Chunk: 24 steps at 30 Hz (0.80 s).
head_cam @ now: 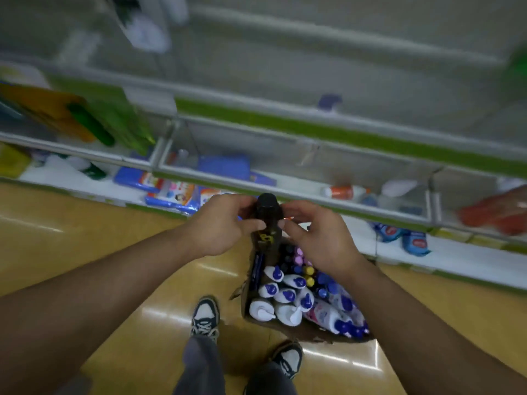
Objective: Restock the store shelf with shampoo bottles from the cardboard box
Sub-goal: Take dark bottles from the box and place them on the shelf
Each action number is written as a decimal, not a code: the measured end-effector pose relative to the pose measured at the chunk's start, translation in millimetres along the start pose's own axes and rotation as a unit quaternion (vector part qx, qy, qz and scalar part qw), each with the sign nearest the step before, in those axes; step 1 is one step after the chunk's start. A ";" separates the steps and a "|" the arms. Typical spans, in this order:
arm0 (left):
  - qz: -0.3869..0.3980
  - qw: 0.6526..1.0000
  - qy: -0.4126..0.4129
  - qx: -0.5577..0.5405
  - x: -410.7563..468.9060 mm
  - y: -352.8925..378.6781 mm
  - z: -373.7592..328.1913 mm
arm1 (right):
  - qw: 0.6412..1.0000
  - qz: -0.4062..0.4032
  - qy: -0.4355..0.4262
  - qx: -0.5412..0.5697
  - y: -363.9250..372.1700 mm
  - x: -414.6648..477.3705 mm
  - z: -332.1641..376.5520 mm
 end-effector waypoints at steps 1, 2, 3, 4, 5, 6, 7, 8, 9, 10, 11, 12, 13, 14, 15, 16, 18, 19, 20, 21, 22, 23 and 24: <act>-0.005 1.000 0.011 -0.005 -15.2 -23.8 -29.1 | 1.000 -0.001 -0.012 0.008 -15.5 -13.0 28.6; -0.012 1.000 0.021 -0.012 -29.7 -47.2 -56.9 | 0.999 -0.002 -0.025 0.022 -29.9 -25.5 56.3; -0.019 0.999 0.028 -0.017 -44.1 -70.2 -84.1 | 0.999 -0.003 -0.036 0.038 -43.4 -36.6 82.7; -0.027 0.999 0.037 -0.018 -58.5 -93.3 -110.9 | 0.998 -0.006 -0.047 0.050 -56.8 -47.2 109.9; -0.036 0.998 0.049 -0.013 -72.7 -115.2 -136.9 | 0.996 -0.009 -0.060 0.058 -70.0 -57.1 137.2; -0.046 0.997 0.062 -0.010 -86.5 -136.4 -161.4 | 0.995 -0.010 -0.076 0.062 -82.9 -67.0 164.9; -0.057 0.996 0.074 -0.011 -100.5 -156.0 -184.0 | 0.993 -0.010 -0.096 0.066 -95.3 -76.6 192.0; -0.068 0.994 0.084 -0.016 -113.7 -174.4 -203.2 | 0.991 -0.009 -0.116 0.070 -107.1 -85.4 217.4; -0.084 0.992 0.097 -0.018 -126.7 -191.9 -221.4 | 0.988 -0.011 -0.138 0.070 -117.6 -92.8 241.2; -0.105 0.988 0.109 -0.022 -138.9 -208.7 -236.9 | 0.985 -0.013 -0.159 0.065 -127.7 -100.3 265.1; -0.127 0.984 0.121 -0.032 -150.0 -224.2 -249.8 | 0.982 -0.016 -0.178 0.062 -136.3 -106.0 286.5; -0.149 0.979 0.135 -0.044 -159.6 -239.1 -260.9 | 0.979 -0.022 -0.195 0.062 -144.3 -111.1 306.6; -0.170 0.972 0.150 -0.055 -168.0 -253.3 -270.6 | 0.974 -0.030 -0.211 0.070 -151.7 -115.0 325.7; -0.188 0.966 0.164 -0.062 -175.5 -266.4 -278.8 | 0.970 -0.038 -0.227 0.079 -158.8 -119.4 343.8; -0.202 0.961 0.175 -0.070 -181.3 -278.0 -284.7 | 0.966 -0.045 -0.241 0.085 -165.0 -123.0 360.9; -0.213 0.957 0.182 -0.077 -185.1 -288.8 -288.3 | 0.963 -0.047 -0.250 0.087 -169.9 -127.1 376.6; -0.234 0.948 0.194 -0.098 -187.9 -307.2 -292.1 | 0.961 -0.044 -0.259 0.088 -176.5 -130.4 400.9; -0.244 0.943 0.199 -0.111 -187.4 -315.5 -291.7 | 0.960 -0.046 -0.264 0.088 -178.3 -129.7 410.7; -0.251 0.938 0.208 -0.123 -187.1 -324.1 -290.7 | 0.958 -0.048 -0.269 0.089 -179.5 -129.3 420.7; -0.254 0.934 0.216 -0.131 -186.3 -332.0 -289.0 | 0.956 -0.053 -0.273 0.092 -179.2 -126.5 429.1; -0.257 0.932 0.220 -0.133 -185.3 -339.8 -286.8 | 0.955 -0.057 -0.274 0.096 -177.7 -123.5 437.9; -0.258 0.932 0.218 -0.131 -183.8 -347.5 -282.9 | 0.954 -0.063 -0.276 0.098 -175.6 -119.7 446.3; -0.257 0.934 0.215 -0.128 -182.3 -354.3 -278.8 | 0.954 -0.071 -0.275 0.099 -173.0 -115.8 454.9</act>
Point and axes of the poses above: each hand's wrist, its own x-axis towards the middle knuckle, its own y-axis out of the palm, z = x × y, the point moved 5 cm from there along x, towards the middle knuckle, and after that the axes turned 5 degrees about y, right-handed, at the moved point
